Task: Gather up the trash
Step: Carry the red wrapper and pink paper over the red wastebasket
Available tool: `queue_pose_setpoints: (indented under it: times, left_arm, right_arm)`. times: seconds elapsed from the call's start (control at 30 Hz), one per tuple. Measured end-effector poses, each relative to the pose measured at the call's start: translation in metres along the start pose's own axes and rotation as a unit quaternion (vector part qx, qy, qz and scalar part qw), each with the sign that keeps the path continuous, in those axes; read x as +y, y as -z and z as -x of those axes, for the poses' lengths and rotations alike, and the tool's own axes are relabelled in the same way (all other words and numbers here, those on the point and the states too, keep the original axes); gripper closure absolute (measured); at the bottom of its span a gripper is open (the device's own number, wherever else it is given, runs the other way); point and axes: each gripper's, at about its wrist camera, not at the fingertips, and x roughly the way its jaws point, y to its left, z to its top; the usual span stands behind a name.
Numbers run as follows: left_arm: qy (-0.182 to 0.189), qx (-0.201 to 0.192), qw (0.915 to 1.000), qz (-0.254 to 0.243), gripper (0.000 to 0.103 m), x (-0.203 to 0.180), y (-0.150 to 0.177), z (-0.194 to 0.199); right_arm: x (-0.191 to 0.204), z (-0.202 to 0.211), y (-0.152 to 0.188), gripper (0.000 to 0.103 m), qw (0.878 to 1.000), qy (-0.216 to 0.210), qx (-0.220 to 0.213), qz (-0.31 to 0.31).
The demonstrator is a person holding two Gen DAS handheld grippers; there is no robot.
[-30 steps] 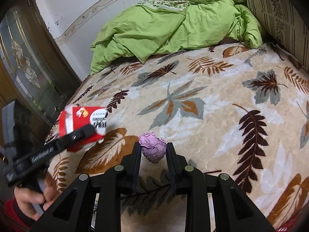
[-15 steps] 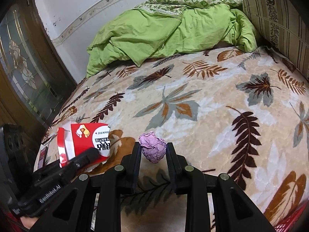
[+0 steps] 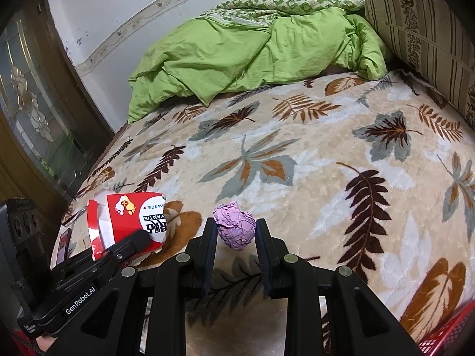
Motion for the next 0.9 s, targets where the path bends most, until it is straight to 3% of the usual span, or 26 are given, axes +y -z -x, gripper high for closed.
queue_pose_setpoints:
  times: [0.53, 0.9]
  left_arm:
    - [0.025, -0.016, 0.9993, -0.022, 0.098, -0.027, -0.011, 0.02]
    - [0.067, -0.025, 0.9954, -0.064, 0.098, -0.073, -0.018, 0.036]
  right_arm:
    - [-0.01, 0.034, 0.007, 0.076, 0.999, -0.013, -0.012, -0.032]
    - [-0.041, 0.107, 0.02, 0.076, 0.996, -0.027, -0.044, -0.075]
